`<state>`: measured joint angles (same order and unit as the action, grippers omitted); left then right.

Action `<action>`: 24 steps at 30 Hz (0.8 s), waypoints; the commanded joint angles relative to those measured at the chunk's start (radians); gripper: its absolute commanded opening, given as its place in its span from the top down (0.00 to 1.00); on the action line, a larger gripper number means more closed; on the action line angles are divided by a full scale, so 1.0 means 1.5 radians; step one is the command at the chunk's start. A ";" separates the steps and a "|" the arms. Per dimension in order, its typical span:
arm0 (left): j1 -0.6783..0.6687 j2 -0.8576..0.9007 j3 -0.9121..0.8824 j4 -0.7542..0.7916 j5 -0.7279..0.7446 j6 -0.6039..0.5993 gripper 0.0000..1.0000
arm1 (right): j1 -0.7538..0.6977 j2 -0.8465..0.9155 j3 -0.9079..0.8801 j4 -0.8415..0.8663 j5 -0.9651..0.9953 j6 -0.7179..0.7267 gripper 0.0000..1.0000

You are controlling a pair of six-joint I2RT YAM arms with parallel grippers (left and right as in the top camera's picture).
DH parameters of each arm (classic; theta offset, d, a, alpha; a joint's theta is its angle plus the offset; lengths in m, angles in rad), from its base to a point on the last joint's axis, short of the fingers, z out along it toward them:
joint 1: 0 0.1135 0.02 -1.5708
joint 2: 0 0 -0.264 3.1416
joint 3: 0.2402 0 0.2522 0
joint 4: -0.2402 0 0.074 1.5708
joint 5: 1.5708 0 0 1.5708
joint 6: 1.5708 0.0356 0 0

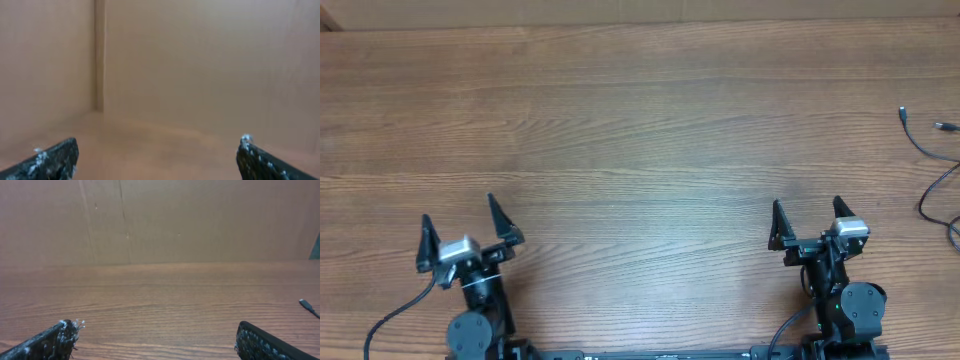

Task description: Untangle cables

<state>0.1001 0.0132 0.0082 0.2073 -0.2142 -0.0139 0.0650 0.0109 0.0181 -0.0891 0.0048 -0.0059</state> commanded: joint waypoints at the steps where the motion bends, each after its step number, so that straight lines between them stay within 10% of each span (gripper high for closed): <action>1: 0.004 -0.007 -0.002 -0.069 0.034 0.020 0.01 | -0.001 -0.005 -0.007 0.003 0.001 0.001 0.00; 24: 0.004 -0.007 -0.002 -0.187 0.101 0.047 0.00 | -0.001 -0.005 -0.007 0.003 0.001 0.001 0.00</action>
<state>0.1001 0.0109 0.0086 -0.0723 -0.0780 0.0338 0.0654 0.0109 0.0181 -0.0902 0.0040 -0.0067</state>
